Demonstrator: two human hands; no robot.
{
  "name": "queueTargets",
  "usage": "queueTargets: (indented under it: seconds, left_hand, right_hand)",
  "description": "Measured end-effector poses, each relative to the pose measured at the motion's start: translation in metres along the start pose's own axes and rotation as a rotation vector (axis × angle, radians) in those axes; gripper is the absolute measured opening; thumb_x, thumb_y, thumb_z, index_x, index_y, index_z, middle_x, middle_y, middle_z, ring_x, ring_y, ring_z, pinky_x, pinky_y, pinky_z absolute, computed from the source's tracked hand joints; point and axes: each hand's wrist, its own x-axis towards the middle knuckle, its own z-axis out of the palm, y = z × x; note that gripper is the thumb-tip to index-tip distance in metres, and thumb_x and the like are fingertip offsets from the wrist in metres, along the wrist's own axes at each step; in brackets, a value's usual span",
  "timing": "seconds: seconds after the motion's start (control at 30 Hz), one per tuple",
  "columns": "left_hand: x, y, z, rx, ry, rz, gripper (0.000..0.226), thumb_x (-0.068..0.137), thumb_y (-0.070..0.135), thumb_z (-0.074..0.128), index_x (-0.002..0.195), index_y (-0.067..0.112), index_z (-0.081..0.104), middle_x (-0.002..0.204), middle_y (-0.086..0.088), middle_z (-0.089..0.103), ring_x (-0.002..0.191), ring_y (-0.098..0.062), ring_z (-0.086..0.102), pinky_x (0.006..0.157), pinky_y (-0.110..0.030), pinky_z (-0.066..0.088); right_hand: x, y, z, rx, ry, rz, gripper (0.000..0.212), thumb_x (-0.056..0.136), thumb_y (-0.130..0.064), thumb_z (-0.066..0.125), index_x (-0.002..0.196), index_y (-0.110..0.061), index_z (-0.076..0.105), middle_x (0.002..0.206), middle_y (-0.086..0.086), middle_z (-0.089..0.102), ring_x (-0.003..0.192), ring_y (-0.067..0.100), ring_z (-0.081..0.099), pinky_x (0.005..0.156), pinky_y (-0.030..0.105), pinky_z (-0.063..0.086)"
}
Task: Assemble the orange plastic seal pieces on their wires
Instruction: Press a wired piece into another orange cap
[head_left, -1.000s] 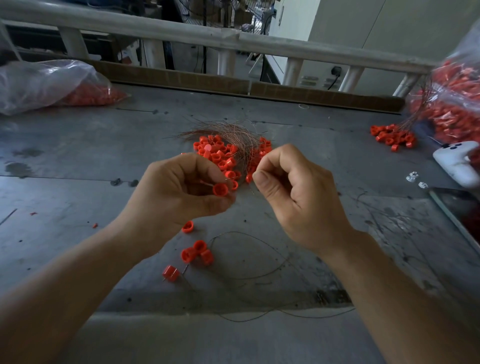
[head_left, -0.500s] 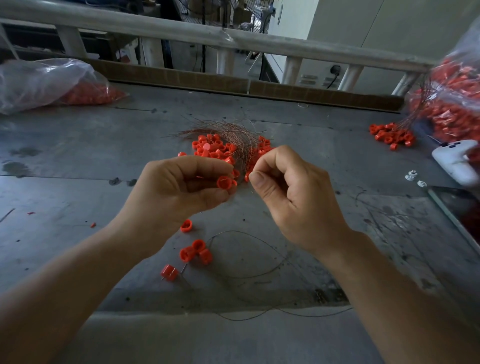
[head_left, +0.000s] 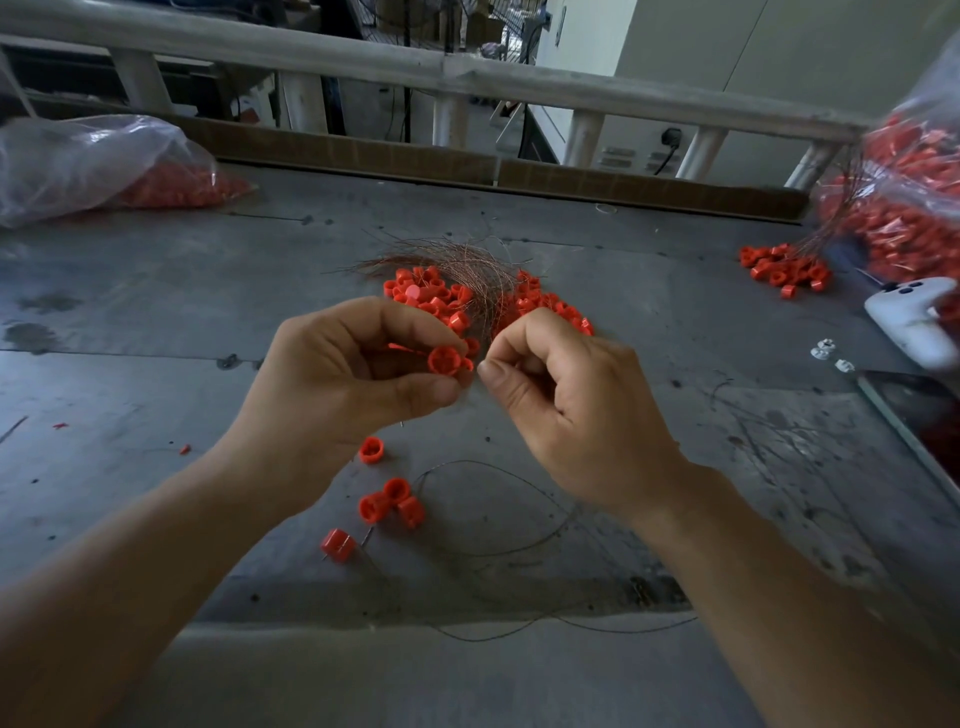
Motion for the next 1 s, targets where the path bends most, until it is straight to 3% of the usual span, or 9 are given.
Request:
queueTargets:
  seconds: [0.23,0.47,0.67,1.0]
  left_hand:
    - [0.0004,-0.001,-0.0026,-0.078,-0.066,-0.008,0.033,0.051,0.009,0.081,0.083,0.017,0.075,0.084,-0.004,0.073,0.08,-0.017,0.07,0.07,-0.019,0.053]
    - [-0.0004,-0.0017,-0.003,-0.097,-0.061,-0.036,0.031,0.065,0.009,0.066,0.095,0.017,0.071,0.094,-0.003,0.073,0.091,-0.019,0.069,0.076,-0.021,0.053]
    - [-0.0004,-0.0005,-0.002,-0.086,-0.054,-0.02,0.033,0.065,0.006,0.058,0.093,0.019,0.071,0.089,-0.001,0.074,0.088,-0.017,0.069,0.074,-0.019,0.053]
    - [-0.0003,-0.0002,-0.0035,-0.11,-0.074,-0.016,0.027,0.06,0.018,0.067,0.086,0.02,0.076,0.086,-0.003,0.074,0.085,-0.016,0.07,0.071,-0.018,0.053]
  right_hand:
    - [0.0001,0.0016,-0.0024,-0.002,0.012,0.041,0.011,0.085,-0.02,0.054,0.077,-0.013,0.057,0.05,-0.022,0.031,0.044,-0.003,0.04,0.047,0.009,0.029]
    - [0.0005,0.0033,-0.0044,-0.013,0.028,0.064,0.012,0.085,-0.021,0.053,0.078,-0.012,0.058,0.048,-0.021,0.032,0.045,-0.002,0.042,0.047,0.01,0.029]
    - [0.0007,0.0037,-0.0042,-0.016,0.017,0.072,0.013,0.086,-0.022,0.053,0.078,-0.013,0.057,0.05,-0.021,0.034,0.046,-0.002,0.043,0.046,0.01,0.031]
    - [0.0008,0.0012,-0.0057,-0.021,-0.001,0.064,0.011,0.086,-0.022,0.052,0.079,-0.014,0.056,0.052,-0.022,0.035,0.044,-0.001,0.041,0.045,0.01,0.032]
